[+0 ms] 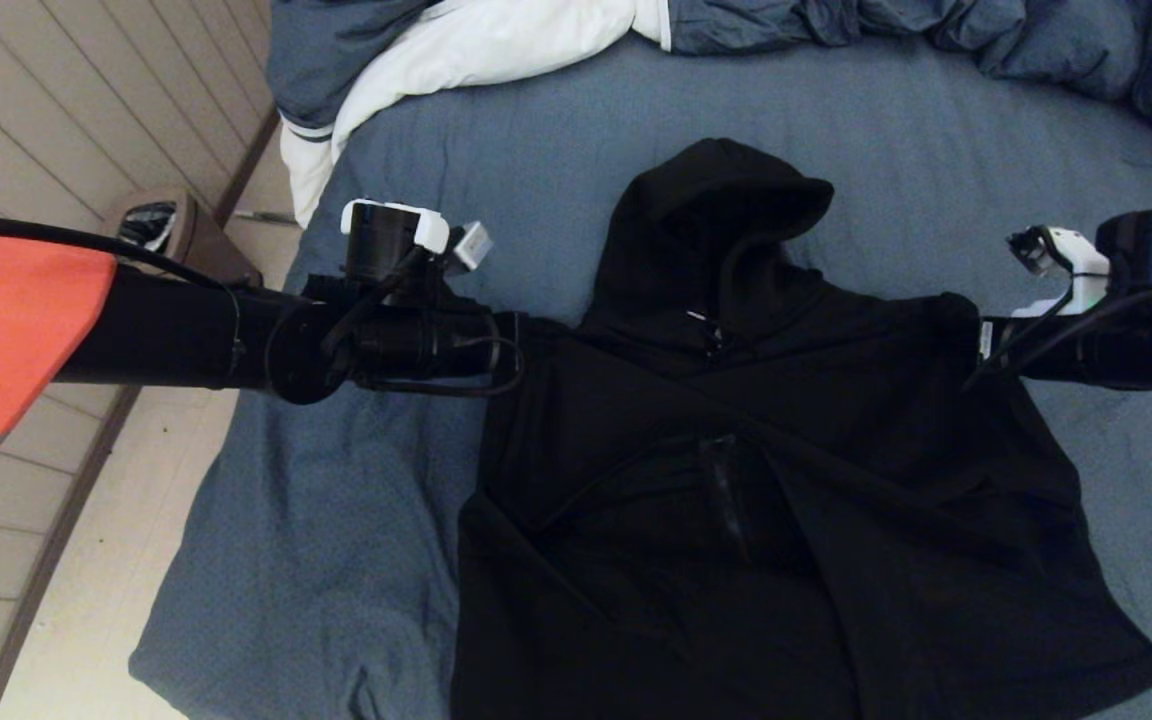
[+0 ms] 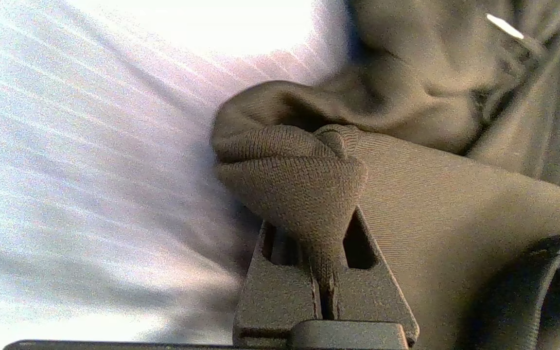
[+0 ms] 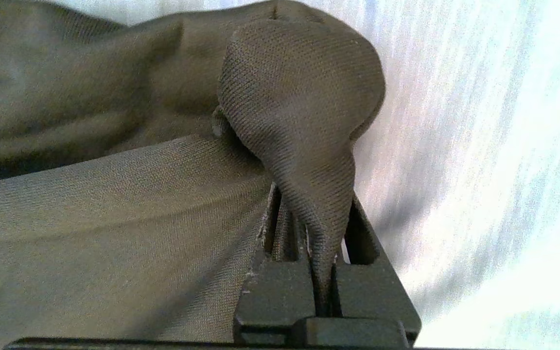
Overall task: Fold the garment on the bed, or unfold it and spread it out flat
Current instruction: Unfold the black sweatshirt
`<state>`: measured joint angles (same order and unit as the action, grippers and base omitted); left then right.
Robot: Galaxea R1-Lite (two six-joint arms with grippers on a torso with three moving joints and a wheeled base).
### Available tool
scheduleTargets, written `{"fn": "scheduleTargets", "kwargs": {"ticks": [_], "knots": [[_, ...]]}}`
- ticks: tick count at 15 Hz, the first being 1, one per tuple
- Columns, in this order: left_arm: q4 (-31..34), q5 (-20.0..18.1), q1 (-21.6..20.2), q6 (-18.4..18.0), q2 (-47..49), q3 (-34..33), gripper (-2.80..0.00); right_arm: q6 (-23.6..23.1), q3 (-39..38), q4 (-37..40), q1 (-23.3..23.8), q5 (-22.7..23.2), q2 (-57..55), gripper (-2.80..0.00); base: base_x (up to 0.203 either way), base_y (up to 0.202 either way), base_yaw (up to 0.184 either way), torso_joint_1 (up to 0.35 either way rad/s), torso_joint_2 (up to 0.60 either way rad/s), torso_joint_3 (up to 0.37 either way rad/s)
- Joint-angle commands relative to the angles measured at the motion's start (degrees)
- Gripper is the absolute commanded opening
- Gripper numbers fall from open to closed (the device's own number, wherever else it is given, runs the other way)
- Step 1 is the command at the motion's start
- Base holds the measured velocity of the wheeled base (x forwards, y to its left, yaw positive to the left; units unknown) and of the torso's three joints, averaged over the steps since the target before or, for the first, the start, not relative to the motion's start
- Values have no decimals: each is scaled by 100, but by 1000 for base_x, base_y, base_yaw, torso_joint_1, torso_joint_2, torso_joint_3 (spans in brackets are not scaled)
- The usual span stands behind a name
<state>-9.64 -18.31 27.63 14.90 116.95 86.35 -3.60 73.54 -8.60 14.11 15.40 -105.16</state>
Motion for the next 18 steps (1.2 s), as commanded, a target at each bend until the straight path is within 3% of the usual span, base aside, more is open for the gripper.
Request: {"fn": "scheduleTargets", "kwargs": {"ticks": [1,4,12,15,18], "knots": [[-11,153,-168,76,108,310,-280,88,158,-419,-115,-375,-259,-280,0,0,0,0,0,0],[-8,532,-294,219,278,885,-280,217,385,-1119,-326,-1033,-488,-280,0,0,0,0,0,0],[179,1191,-311,346,1168,2436,-280,433,1267,-1510,-588,-1792,-974,-280,0,0,0,0,0,0],[150,1189,-311,346,1259,2465,-280,418,1820,-1631,-688,-2246,-1362,-280,0,0,0,0,0,0],[-52,1237,-314,353,1252,2465,-280,413,1971,-1654,-770,-2312,-1472,-280,0,0,0,0,0,0]]}}
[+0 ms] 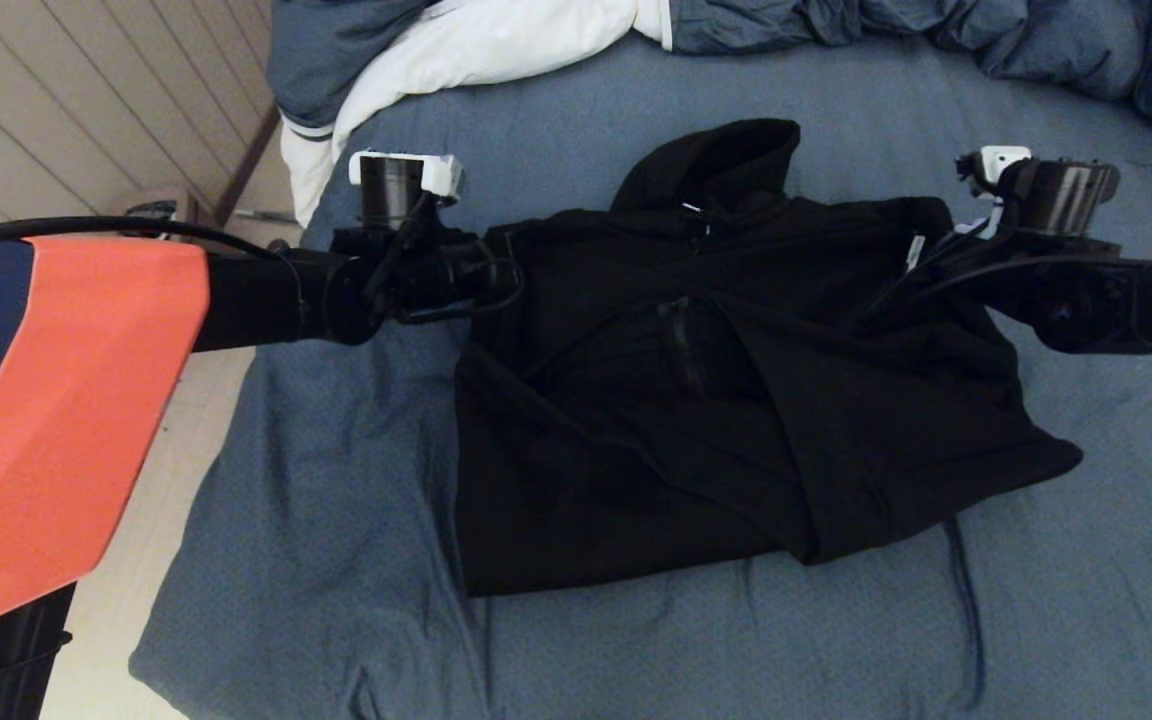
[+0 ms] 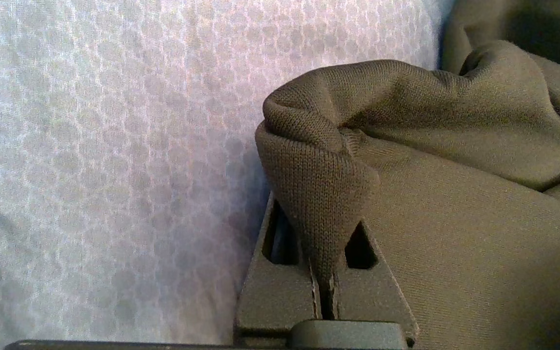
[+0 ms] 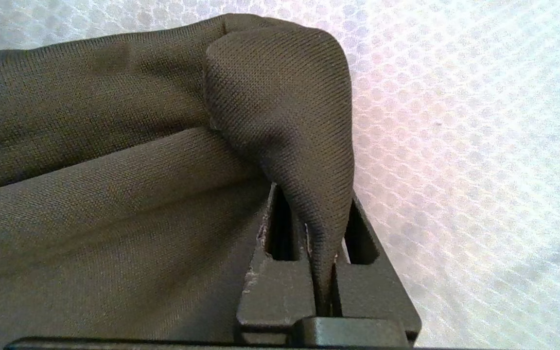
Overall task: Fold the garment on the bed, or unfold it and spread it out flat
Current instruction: Unfold the black sweatshirt
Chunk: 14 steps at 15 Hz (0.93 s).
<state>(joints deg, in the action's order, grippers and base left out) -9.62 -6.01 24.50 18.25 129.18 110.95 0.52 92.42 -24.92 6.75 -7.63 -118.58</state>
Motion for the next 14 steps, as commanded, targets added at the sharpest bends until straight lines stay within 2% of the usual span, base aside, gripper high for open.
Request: {"fn": "scheduleTargets", "kwargs": {"ticks": [1,6,10,14], "knots": [[-152,82,-7,14,36,6,-280,-8,128,-22,-25,-10,-131,-280,0,0,0,0,0,0],[-491,271,-175,3,46,15,-280,-51,664,6,-85,-71,-259,-280,0,0,0,0,0,0],[-558,248,-362,-40,47,34,-280,-54,1165,-4,-197,-319,-645,-280,0,0,0,0,0,0],[-505,185,-453,-154,98,41,-280,-144,1200,-22,-271,-344,-719,-280,0,0,0,0,0,0]]}}
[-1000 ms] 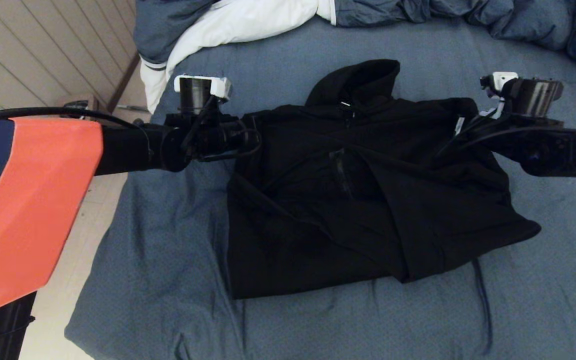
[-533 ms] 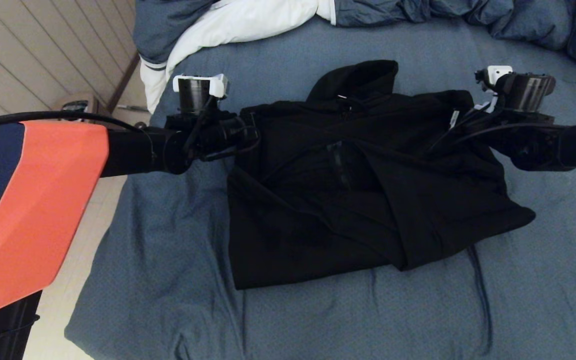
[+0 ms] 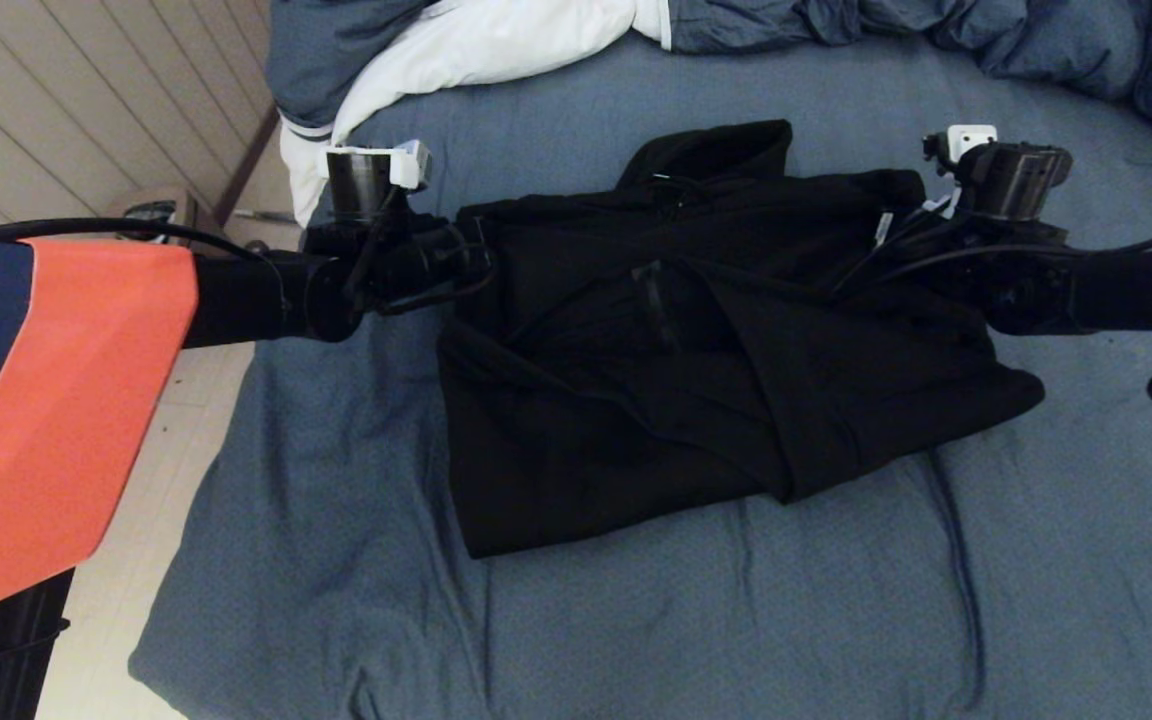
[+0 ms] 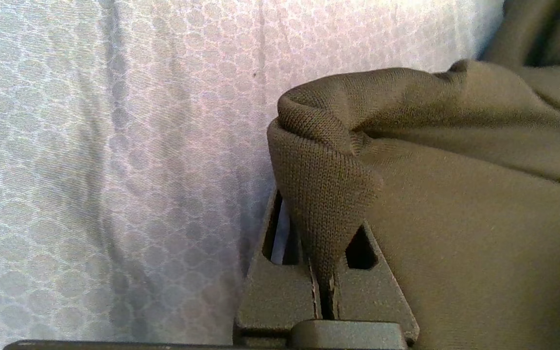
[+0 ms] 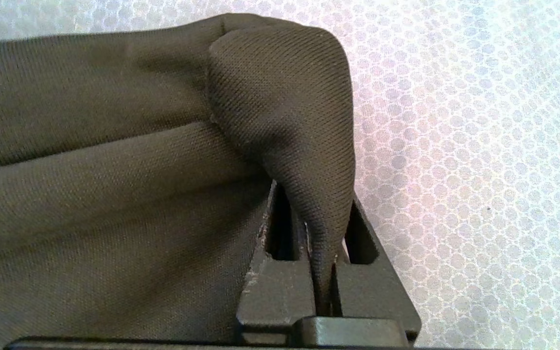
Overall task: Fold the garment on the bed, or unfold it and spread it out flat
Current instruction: Unfold the black sweatshirt
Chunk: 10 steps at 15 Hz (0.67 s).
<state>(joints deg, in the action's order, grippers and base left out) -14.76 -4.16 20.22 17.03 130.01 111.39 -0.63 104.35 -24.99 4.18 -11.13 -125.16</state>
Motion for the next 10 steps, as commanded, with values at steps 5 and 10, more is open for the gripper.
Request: {"fn": "scheduleTargets", "kwargs": {"ticks": [5,10], "knots": [[86,-8,-27,-120,42,-12,-280,-34,-20,-304,-23,15,-185,-280,0,0,0,0,0,0],[334,29,-19,-165,-82,-20,0,-77,-89,-263,-24,67,34,-280,0,0,0,0,0,0]]}}
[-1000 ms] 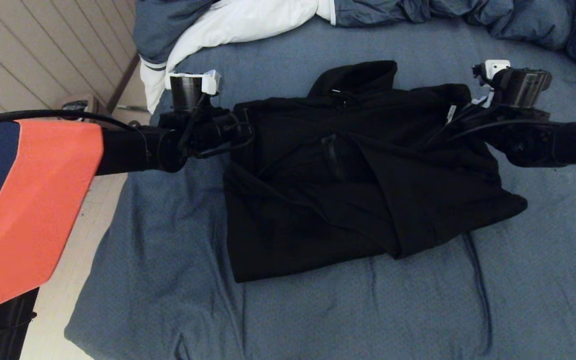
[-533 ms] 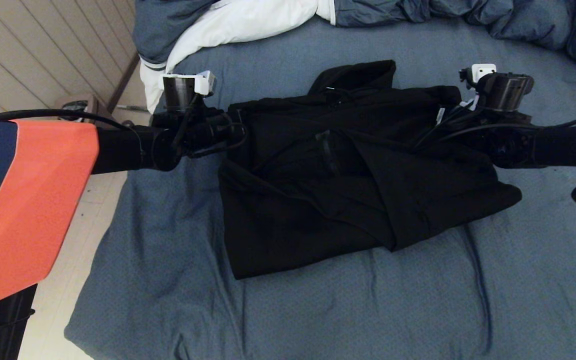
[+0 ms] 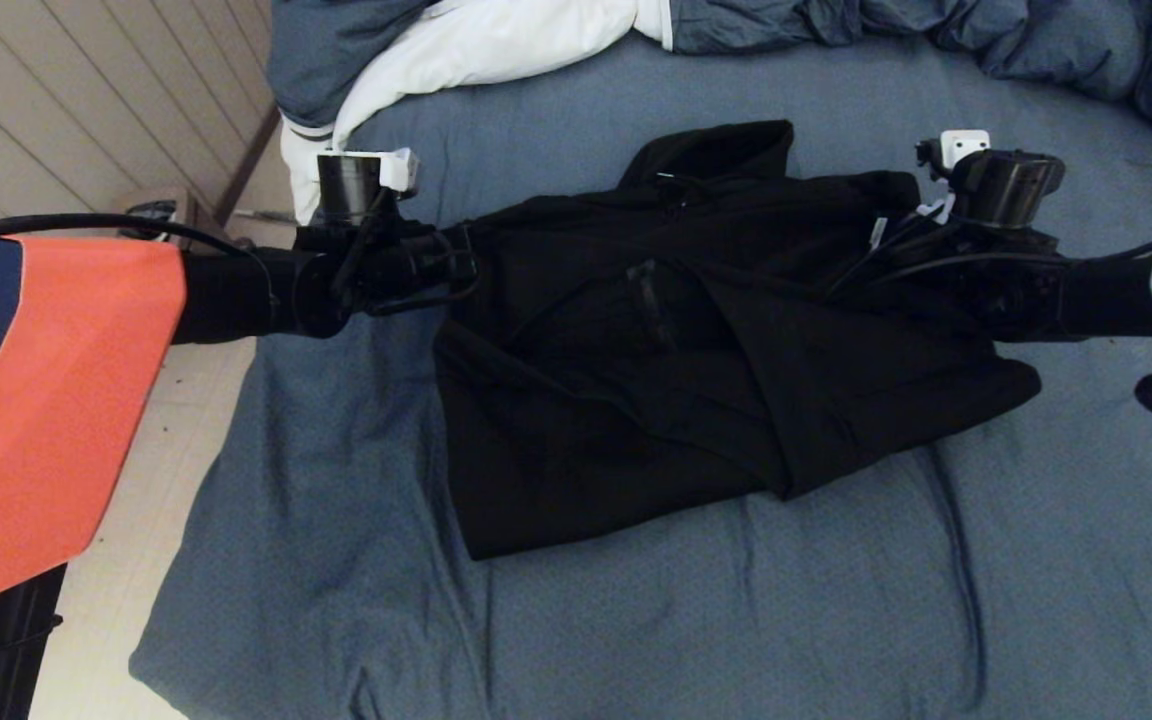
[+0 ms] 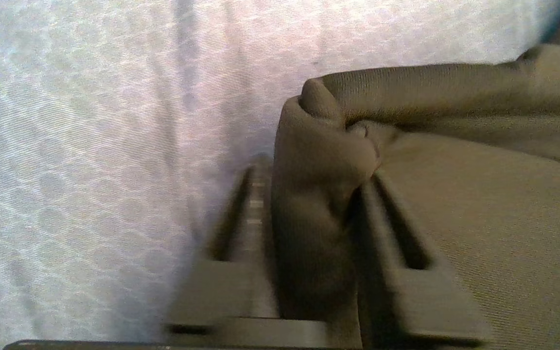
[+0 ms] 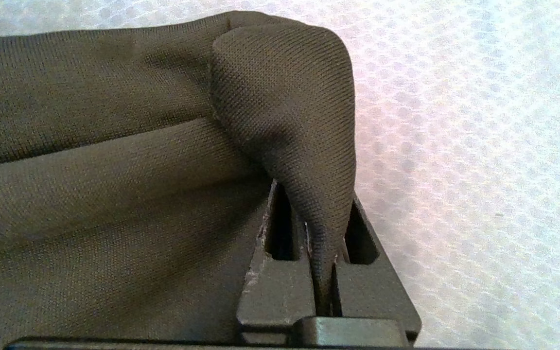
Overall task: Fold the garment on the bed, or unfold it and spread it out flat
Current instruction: Unfold the black sweatshirt
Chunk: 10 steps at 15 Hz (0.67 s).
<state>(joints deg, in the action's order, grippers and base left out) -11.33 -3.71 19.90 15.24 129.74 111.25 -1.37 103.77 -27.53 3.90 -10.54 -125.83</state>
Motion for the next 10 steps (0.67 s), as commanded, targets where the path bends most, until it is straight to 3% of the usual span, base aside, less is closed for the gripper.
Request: {"fn": "scheduleTargets", "kwargs": {"ticks": [1,10], "knots": [[-3,-15,14,13,-95,-17,0,-4,-96,11,5,9,157,-280,0,0,0,0,0,0],[-63,20,145,48,-651,-368,0,5,-848,204,-144,253,1147,-280,0,0,0,0,0,0]]}}
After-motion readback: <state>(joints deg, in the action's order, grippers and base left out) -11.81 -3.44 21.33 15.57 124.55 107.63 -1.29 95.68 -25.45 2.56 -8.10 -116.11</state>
